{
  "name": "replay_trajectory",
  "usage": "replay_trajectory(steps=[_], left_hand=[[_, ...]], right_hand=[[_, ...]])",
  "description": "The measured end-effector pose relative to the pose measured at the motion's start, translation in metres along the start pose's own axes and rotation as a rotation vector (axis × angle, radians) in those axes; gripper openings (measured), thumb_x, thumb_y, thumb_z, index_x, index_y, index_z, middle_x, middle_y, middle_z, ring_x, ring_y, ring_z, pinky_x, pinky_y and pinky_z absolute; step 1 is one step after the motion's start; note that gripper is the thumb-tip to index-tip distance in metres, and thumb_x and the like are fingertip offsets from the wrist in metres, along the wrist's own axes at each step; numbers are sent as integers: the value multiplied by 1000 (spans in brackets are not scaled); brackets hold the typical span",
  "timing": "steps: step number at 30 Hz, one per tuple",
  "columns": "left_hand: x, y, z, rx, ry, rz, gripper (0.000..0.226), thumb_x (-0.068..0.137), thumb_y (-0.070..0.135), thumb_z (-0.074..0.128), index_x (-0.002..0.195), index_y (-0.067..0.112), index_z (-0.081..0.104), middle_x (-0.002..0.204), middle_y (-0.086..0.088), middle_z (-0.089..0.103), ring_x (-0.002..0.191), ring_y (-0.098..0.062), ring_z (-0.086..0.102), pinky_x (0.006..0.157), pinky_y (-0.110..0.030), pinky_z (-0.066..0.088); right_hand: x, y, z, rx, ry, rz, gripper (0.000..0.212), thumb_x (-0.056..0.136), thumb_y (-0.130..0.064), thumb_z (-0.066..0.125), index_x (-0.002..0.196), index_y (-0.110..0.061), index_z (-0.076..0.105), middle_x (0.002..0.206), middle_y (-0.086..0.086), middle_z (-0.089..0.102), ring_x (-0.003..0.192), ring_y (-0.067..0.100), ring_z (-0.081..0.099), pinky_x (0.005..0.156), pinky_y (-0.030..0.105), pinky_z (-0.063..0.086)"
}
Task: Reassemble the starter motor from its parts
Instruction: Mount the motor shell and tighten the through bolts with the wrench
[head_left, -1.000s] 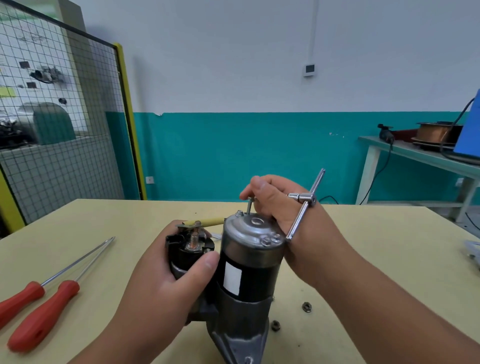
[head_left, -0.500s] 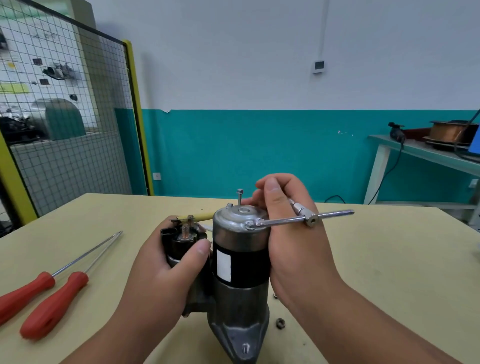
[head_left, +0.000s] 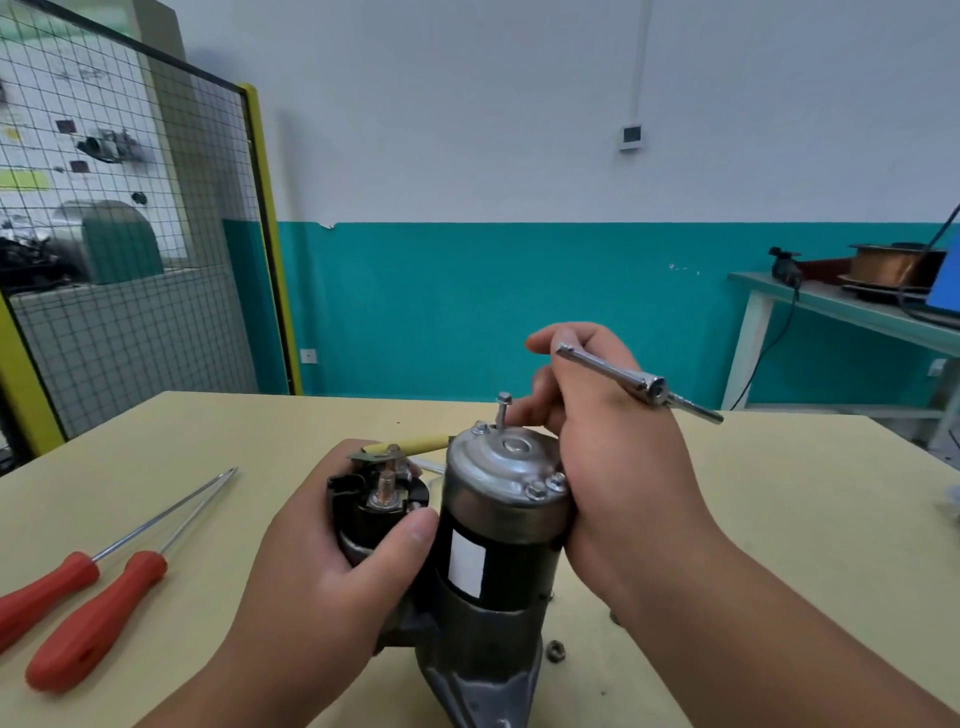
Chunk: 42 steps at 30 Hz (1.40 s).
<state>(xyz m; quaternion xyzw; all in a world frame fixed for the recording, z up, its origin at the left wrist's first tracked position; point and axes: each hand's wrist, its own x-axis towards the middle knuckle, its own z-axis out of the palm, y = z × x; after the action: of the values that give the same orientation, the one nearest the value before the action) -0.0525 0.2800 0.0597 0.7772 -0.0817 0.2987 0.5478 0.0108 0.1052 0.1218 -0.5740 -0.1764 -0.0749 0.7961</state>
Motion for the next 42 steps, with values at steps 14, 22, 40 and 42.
replay_trajectory(steps=[14, 22, 40, 42], left_hand=[[0, 4, 1, 26, -22, 5, 33, 67, 59, 62, 95, 44, 69, 85, 10, 74, 82, -10, 71, 63, -21, 53], [-2, 8, 3, 40, -37, 29, 36, 67, 61, 64, 99, 46, 68, 86, 12, 74, 83, -9, 72, 65, -20, 50], [-5, 20, 2, 107, -113, 88, 34, 66, 65, 64, 98, 55, 65, 87, 21, 74, 84, 1, 70, 68, -7, 47], [-5, 21, 3, 122, -121, 101, 34, 67, 64, 64, 99, 55, 65, 87, 22, 74, 85, 2, 70, 70, -7, 47]], right_hand=[[12, -15, -14, -236, 2, -70, 66, 103, -62, 40, 56, -22, 61, 87, -3, 77, 82, 12, 74, 83, 45, 59], [4, -28, -6, -268, -105, -4, 69, 82, -80, 45, 55, -17, 55, 69, 3, 56, 76, 24, 57, 95, 64, 51], [3, -38, -10, -357, -214, 42, 60, 87, -73, 50, 62, -19, 58, 65, -1, 63, 78, 29, 60, 99, 70, 45], [3, -39, -9, -379, -239, 38, 61, 88, -73, 49, 60, -19, 57, 66, 1, 61, 78, 31, 57, 98, 71, 44]])
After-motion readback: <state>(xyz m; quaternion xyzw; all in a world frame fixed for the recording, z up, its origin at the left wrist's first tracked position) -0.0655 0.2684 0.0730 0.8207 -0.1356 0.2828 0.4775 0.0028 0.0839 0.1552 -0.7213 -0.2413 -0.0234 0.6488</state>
